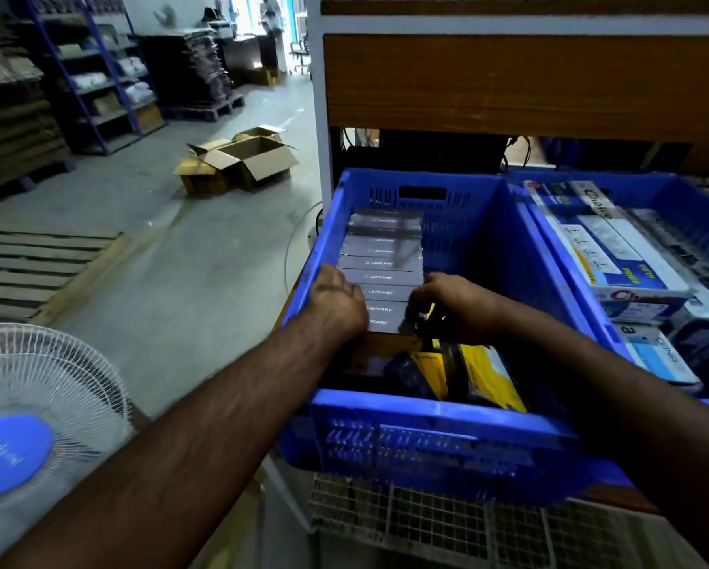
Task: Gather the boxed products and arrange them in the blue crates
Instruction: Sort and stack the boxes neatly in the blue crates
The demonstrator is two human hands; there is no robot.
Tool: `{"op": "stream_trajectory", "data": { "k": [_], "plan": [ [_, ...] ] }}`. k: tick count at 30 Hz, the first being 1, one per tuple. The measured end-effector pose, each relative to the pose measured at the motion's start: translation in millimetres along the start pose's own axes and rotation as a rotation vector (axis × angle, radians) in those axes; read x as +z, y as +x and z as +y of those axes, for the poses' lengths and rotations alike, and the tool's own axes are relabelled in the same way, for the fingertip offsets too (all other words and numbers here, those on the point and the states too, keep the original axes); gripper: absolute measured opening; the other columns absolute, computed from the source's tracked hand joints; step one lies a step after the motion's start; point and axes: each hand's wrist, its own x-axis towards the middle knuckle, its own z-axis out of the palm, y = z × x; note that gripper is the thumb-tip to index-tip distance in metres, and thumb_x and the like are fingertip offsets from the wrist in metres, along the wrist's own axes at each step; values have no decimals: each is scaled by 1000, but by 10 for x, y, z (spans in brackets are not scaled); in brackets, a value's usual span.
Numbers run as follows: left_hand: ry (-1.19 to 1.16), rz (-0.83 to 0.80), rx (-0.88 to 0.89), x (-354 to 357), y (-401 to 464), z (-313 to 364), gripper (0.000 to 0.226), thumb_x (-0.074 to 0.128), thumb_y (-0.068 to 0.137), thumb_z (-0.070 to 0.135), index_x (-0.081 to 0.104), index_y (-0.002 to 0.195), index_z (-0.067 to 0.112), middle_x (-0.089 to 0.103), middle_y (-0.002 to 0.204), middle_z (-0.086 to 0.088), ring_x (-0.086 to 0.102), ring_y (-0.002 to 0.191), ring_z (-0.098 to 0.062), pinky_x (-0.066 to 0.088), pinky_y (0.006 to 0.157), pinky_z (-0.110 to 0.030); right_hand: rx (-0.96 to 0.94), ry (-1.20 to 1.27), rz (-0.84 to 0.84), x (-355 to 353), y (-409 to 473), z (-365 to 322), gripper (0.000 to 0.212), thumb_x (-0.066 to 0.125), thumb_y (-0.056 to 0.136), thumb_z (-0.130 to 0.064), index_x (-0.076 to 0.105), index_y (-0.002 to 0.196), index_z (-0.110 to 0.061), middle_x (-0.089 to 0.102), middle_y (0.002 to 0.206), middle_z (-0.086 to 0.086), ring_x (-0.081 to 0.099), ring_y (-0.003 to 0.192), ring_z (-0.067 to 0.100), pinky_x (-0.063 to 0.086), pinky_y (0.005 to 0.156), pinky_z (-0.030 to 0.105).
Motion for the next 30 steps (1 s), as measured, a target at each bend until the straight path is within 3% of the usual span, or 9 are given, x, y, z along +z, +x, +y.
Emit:
{"op": "stream_trajectory", "data": {
  "k": [4,10,13,17,19,22,25,27,30],
  "plan": [
    [-138,-72,-3,44,82,34,81,44,96,40,3,151,-1,17,154,-29,16,143,-43,12,114,-55,62,-141,-62,56,70,-126,21,63,90,-33,61,77,-17,69,86,12,60,76,27,42,65,28],
    [-425,-55,157,42,112,-20,116,64,77,66,-7,153,15,-4,158,-24,-1,147,-40,7,116,-57,108,-142,-41,-116,-59,-155,22,66,87,-41,56,78,-24,62,78,0,63,76,21,50,64,32],
    [-465,-53,171,46,104,-43,114,63,76,67,-6,154,20,-4,160,-20,0,148,-37,8,118,-53,99,-289,-161,-62,-173,-298,28,61,87,-51,52,89,-24,59,88,4,58,82,27,48,67,33],
    [-466,-55,178,77,124,-45,106,63,83,57,-7,154,21,-1,160,-21,6,147,-38,13,118,-51,77,-384,-365,62,-215,-436,44,48,97,-35,36,139,-30,52,125,12,58,109,33,50,79,44],
    [-492,-72,180,87,131,-49,105,65,84,52,-7,154,23,-3,160,-19,7,148,-37,15,119,-51,19,-378,-364,59,-202,-439,53,50,96,-37,30,144,-38,50,124,12,59,105,34,49,73,40],
    [-517,-69,176,96,148,-56,106,68,81,51,-5,154,27,-2,161,-16,9,148,-36,18,119,-51,187,-213,-452,167,-164,-394,48,44,98,-43,39,144,-31,49,137,8,48,126,31,36,103,45],
    [-533,-62,176,106,174,-66,102,67,84,47,-4,154,26,-2,161,-16,10,148,-36,18,119,-50,295,-219,-500,244,-114,-384,54,32,98,-53,44,142,-25,44,148,2,38,137,25,22,114,47],
    [-546,-73,176,124,199,-67,102,67,84,48,-5,154,27,-4,162,-15,8,148,-36,18,119,-50,239,-257,-425,196,-143,-354,61,32,92,-64,45,140,-28,47,146,3,42,133,29,29,112,48],
    [-560,-82,172,142,231,-73,102,67,84,48,-4,154,28,-4,162,-14,8,148,-36,17,119,-51,130,-291,-344,101,-258,-276,44,41,99,-45,44,139,-29,51,135,11,52,120,32,42,87,33]
  ]
}}
